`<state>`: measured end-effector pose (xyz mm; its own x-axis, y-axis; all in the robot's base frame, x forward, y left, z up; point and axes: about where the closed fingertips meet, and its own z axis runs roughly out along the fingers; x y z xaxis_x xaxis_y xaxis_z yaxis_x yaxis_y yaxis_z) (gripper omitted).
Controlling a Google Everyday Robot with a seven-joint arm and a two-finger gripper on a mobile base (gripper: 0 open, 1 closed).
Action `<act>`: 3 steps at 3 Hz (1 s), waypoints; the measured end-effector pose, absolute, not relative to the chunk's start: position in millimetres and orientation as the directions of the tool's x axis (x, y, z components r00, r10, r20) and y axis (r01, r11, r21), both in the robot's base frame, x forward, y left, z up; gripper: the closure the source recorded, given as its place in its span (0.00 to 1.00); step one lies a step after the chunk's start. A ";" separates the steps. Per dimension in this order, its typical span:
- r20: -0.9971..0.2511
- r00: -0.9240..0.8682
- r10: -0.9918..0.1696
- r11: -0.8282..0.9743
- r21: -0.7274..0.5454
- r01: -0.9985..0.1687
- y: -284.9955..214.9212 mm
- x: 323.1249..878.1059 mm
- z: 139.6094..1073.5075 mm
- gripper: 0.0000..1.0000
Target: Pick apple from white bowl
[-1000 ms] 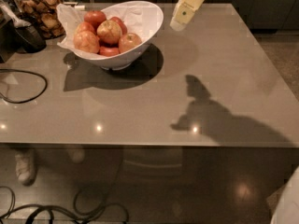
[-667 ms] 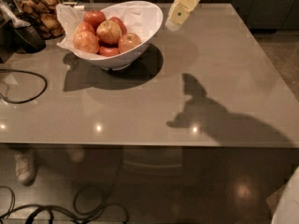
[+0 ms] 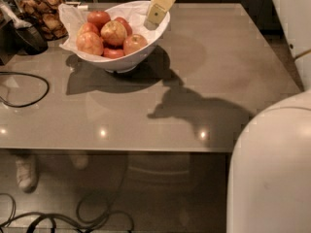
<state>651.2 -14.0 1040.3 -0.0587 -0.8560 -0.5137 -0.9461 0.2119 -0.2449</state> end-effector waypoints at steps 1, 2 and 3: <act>-0.522 -0.054 -0.851 0.215 -0.253 -0.943 -10.0 655.7 1041.0 0.00; -0.553 -0.064 -0.830 0.231 -0.237 -0.944 -2.7 664.8 1035.9 0.00; -0.583 -0.110 -0.805 0.255 -0.173 -0.951 7.7 677.1 1016.0 0.00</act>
Offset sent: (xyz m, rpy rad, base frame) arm 0.0254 0.0171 -0.0115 0.1083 0.0283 -0.0223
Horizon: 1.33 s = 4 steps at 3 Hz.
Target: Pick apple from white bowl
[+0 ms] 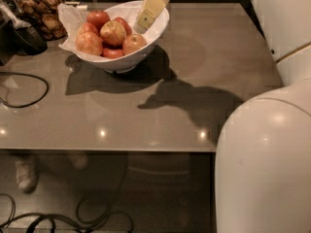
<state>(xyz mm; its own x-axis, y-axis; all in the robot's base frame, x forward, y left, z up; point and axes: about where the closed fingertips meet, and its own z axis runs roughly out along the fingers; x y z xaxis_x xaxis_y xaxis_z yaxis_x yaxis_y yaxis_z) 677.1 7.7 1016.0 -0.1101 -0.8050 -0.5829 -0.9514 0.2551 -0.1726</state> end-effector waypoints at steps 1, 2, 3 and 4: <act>-0.599 -0.164 -0.784 0.280 -0.106 -0.954 12.7 682.3 996.0 0.10; -0.600 -0.200 -0.775 0.298 -0.068 -0.952 14.6 684.4 983.0 0.13; -0.586 -0.221 -0.780 0.306 -0.049 -0.951 15.9 684.2 973.7 0.17; -0.572 -0.215 -0.792 0.296 -0.051 -0.954 21.0 685.6 971.4 0.16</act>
Offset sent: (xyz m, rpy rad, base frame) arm 0.0035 0.0018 -0.0446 0.0452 0.1468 -0.0654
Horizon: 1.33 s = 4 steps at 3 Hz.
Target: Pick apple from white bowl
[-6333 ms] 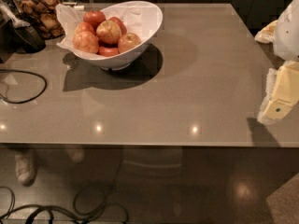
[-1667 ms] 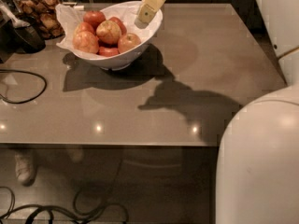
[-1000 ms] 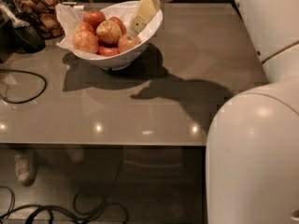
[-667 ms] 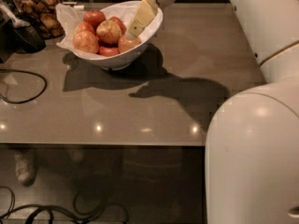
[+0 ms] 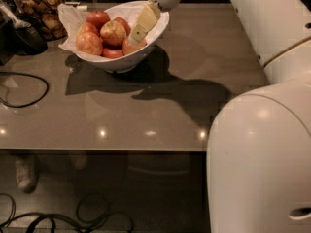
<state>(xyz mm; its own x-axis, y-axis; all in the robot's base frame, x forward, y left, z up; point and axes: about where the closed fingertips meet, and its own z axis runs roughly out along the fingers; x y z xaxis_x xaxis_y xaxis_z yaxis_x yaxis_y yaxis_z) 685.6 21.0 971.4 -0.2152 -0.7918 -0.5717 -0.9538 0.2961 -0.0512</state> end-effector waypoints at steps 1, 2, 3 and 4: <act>-0.554 -0.211 -0.806 0.281 -0.044 -0.959 26.6 688.8 964.0 0.18; -0.542 -0.205 -0.815 0.271 -0.044 -0.962 31.1 692.6 960.8 0.18; -0.531 -0.208 -0.822 0.268 -0.038 -0.963 34.5 698.1 954.7 0.19; -0.523 -0.218 -0.824 0.274 -0.031 -0.961 34.6 704.5 949.5 0.21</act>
Offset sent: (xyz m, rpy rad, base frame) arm 0.0078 0.0056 -0.0068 -0.0643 0.0344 0.0398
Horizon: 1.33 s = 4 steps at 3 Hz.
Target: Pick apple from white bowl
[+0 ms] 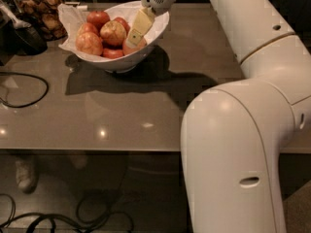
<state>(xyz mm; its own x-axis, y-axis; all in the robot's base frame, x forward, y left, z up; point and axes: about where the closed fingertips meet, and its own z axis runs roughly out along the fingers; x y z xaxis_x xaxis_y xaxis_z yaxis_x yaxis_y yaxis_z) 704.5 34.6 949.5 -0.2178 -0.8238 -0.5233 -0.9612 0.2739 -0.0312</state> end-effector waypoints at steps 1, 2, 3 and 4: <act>-0.520 -0.224 -0.825 0.278 -0.028 -0.960 34.5 709.9 945.6 0.26; -0.520 -0.231 -0.823 0.283 -0.022 -0.959 33.7 712.7 942.8 0.23; -0.522 -0.238 -0.819 0.284 -0.009 -0.959 34.6 713.7 938.4 0.23; -0.521 -0.243 -0.818 0.285 0.000 -0.959 35.3 714.6 934.5 0.24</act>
Offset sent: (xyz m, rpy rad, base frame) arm 0.0030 -0.0144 -0.0035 -0.0274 0.0479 -0.0039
